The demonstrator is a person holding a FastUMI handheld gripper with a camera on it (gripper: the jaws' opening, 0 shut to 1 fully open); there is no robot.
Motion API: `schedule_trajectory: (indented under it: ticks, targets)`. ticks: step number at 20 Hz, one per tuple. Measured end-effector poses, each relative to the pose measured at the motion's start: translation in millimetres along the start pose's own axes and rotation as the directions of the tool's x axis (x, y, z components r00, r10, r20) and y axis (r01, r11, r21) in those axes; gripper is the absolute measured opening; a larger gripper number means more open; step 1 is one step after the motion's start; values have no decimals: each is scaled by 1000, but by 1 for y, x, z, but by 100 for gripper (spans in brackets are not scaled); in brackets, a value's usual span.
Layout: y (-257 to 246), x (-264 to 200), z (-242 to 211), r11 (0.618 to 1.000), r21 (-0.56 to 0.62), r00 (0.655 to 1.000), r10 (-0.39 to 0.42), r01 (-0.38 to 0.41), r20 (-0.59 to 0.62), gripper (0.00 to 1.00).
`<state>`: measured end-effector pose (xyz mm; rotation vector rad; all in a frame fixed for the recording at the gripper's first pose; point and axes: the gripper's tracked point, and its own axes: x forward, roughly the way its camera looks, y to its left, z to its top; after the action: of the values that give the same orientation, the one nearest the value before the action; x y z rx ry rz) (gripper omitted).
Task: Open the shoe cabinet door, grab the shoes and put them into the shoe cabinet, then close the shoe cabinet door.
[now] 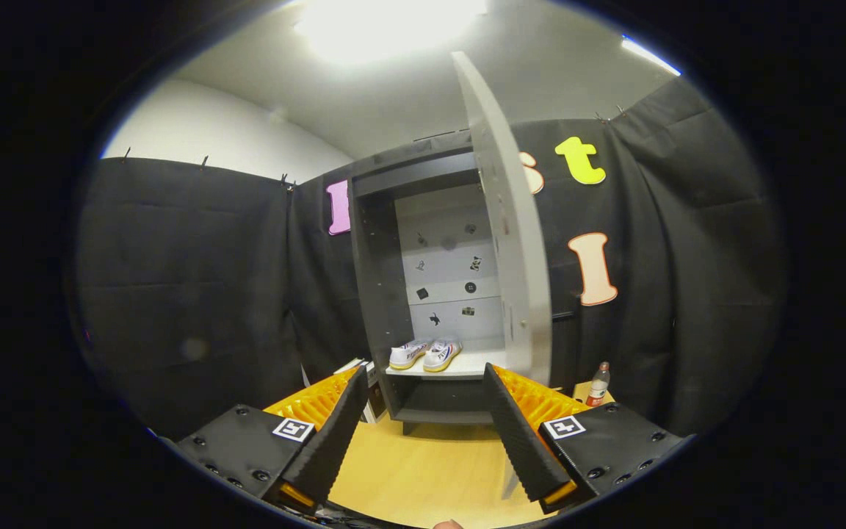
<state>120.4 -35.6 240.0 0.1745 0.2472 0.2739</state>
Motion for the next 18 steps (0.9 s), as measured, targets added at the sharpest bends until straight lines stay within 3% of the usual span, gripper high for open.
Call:
schedule_trajectory:
  ticks: [7,13,18]
  targets:
    - [-73,-22,18,998,26,998,59,-59,7,98]
    - [-128,12,8,997,35,997,72,-71,-35,97]
    - [-142,33,1,982,55,979,187,-182,-88,97]
